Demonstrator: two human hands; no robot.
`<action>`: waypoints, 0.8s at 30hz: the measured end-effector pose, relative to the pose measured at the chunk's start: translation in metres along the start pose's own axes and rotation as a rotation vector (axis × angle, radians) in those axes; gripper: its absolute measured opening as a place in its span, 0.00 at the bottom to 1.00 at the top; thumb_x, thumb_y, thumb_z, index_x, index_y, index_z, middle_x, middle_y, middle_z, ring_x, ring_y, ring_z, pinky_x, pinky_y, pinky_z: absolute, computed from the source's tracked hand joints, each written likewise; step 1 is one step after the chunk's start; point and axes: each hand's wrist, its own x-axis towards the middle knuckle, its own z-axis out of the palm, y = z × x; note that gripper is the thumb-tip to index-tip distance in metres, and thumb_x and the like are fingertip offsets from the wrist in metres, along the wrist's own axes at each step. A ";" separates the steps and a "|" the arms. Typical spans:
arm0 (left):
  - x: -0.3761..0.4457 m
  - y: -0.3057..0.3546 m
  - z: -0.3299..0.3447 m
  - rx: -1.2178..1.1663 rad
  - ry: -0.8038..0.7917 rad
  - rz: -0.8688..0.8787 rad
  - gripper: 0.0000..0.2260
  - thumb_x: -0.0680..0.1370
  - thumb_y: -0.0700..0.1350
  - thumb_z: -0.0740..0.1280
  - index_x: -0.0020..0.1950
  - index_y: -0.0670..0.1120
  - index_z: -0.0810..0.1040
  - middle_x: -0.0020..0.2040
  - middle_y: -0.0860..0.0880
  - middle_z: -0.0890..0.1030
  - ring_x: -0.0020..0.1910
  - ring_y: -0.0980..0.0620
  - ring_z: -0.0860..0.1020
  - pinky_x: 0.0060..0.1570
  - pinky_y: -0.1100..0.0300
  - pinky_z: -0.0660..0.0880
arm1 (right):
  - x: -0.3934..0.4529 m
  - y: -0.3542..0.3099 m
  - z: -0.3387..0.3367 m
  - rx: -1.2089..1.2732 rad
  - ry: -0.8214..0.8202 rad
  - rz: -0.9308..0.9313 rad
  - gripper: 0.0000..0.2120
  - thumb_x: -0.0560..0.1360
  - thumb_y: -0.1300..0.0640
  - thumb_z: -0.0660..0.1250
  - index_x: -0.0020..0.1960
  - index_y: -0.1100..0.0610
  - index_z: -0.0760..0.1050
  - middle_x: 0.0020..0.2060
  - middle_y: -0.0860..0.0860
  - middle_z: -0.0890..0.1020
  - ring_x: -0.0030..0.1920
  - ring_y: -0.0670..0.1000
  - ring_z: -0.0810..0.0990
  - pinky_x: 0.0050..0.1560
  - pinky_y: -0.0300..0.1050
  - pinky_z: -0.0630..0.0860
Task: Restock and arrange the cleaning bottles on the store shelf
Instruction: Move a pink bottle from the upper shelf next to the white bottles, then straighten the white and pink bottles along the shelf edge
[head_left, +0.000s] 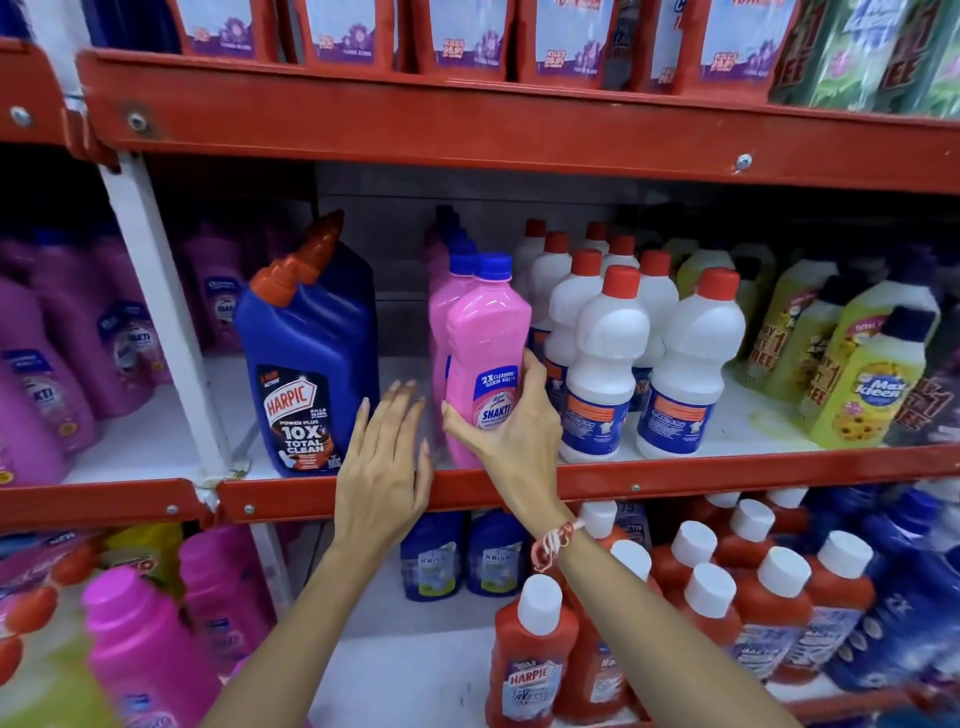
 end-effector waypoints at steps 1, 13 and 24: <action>0.000 0.000 0.000 0.002 -0.001 0.000 0.19 0.80 0.43 0.57 0.69 0.37 0.72 0.72 0.41 0.73 0.73 0.45 0.69 0.75 0.45 0.62 | -0.002 0.002 0.001 -0.005 -0.001 0.007 0.42 0.63 0.45 0.78 0.70 0.54 0.63 0.58 0.51 0.80 0.51 0.46 0.80 0.43 0.16 0.68; -0.004 0.016 -0.006 -0.140 -0.001 -0.154 0.20 0.81 0.46 0.56 0.71 0.39 0.70 0.73 0.42 0.71 0.74 0.48 0.67 0.78 0.49 0.56 | -0.005 0.014 -0.007 -0.024 -0.030 -0.095 0.39 0.65 0.45 0.77 0.69 0.58 0.66 0.59 0.51 0.72 0.52 0.33 0.65 0.47 0.13 0.64; 0.016 0.101 -0.009 -0.251 0.310 -0.168 0.16 0.81 0.42 0.58 0.66 0.37 0.72 0.66 0.40 0.76 0.67 0.45 0.72 0.71 0.43 0.67 | 0.012 0.032 -0.100 0.169 -0.013 -0.237 0.12 0.74 0.55 0.71 0.57 0.55 0.79 0.47 0.46 0.80 0.48 0.40 0.80 0.45 0.32 0.79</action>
